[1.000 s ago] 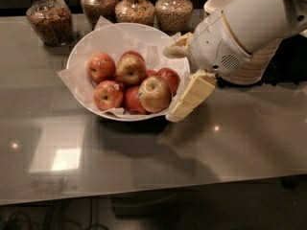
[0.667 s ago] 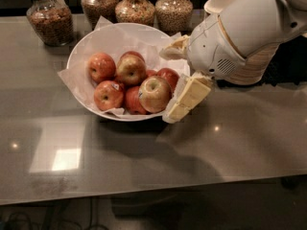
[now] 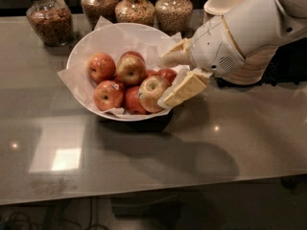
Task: Pick apple from white bowl
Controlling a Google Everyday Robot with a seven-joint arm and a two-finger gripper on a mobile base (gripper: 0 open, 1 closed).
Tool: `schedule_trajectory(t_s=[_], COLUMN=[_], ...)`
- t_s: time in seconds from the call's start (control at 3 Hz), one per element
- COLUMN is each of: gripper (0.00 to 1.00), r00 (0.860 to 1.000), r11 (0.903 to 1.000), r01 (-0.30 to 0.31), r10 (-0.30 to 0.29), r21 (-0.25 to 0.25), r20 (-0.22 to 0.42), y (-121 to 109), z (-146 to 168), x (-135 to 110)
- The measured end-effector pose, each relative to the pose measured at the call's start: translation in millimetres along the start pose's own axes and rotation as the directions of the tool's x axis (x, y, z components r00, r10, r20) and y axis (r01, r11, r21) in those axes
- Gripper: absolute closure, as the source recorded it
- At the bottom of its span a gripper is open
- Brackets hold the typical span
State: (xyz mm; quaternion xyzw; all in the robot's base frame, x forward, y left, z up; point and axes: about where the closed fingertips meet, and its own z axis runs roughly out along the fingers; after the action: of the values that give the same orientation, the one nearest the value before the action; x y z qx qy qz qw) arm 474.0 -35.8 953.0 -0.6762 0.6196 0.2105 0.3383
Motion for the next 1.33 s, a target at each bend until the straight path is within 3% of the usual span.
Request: schedule_trajectory(t_s=[0.67,1.33], gripper=[0.34,0.33], r00=[0.995,0.996], r11=[0.9963,0.9877], r01=[-0.04,-0.026], r10=[0.047,0.039], r21=[-0.076,-0.154], r20=[0.092,0.081], y=[-5.4,-4.1], z=[-2.5,17.1], x=[-1.9,-3.0])
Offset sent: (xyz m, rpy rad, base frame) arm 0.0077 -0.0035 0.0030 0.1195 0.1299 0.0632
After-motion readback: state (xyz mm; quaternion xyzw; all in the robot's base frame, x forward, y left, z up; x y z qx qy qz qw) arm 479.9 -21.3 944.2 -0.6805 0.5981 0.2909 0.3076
